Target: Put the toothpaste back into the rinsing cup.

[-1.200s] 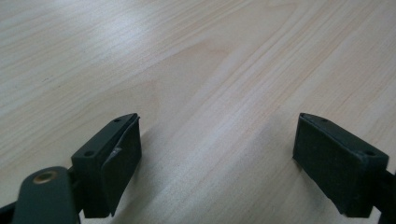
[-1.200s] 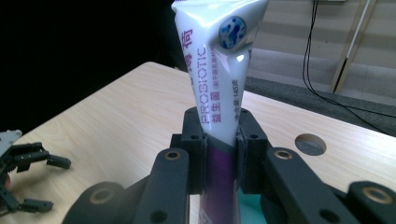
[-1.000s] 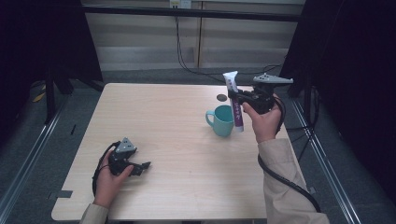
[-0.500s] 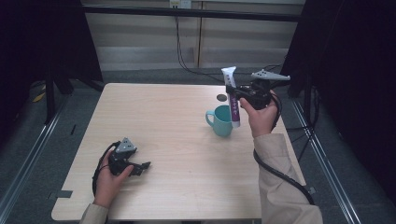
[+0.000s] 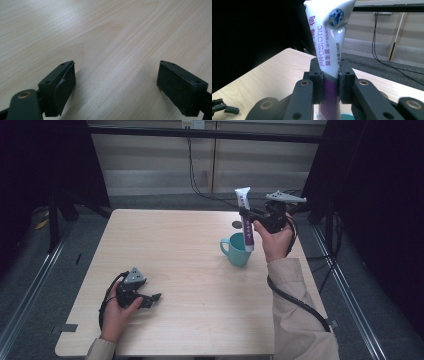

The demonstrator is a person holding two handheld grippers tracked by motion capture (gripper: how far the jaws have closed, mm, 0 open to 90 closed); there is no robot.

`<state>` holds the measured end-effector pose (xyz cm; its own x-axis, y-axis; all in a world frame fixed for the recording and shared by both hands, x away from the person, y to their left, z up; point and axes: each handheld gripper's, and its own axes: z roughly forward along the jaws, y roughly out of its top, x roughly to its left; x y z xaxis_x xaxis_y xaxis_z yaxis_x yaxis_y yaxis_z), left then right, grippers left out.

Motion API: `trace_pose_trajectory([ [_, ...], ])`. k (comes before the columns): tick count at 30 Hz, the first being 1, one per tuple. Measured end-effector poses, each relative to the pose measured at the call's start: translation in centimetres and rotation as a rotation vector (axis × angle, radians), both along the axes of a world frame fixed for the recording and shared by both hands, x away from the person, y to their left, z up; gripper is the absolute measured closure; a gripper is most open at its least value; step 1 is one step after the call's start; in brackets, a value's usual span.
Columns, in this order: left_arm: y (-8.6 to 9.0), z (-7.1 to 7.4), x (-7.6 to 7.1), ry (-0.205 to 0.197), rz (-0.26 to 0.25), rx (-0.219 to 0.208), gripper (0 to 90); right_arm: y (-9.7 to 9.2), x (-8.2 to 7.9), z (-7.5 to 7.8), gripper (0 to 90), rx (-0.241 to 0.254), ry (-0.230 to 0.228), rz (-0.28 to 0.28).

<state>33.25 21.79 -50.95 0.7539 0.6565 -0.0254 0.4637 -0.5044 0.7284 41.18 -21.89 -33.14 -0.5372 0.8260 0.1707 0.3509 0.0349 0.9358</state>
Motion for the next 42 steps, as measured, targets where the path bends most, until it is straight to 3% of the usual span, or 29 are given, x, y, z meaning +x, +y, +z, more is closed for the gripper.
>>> trace_pose_trajectory([
  [28,0.0,0.0,0.0,-0.004,-0.001,0.004,15.1,0.5,1.6,-0.6,76.8,0.007,-0.021,-0.017],
  [42,0.0,0.0,0.0,-0.001,0.0,0.001,15.1,0.6,2.5,-2.1,76.7,0.01,-0.017,-0.037],
])
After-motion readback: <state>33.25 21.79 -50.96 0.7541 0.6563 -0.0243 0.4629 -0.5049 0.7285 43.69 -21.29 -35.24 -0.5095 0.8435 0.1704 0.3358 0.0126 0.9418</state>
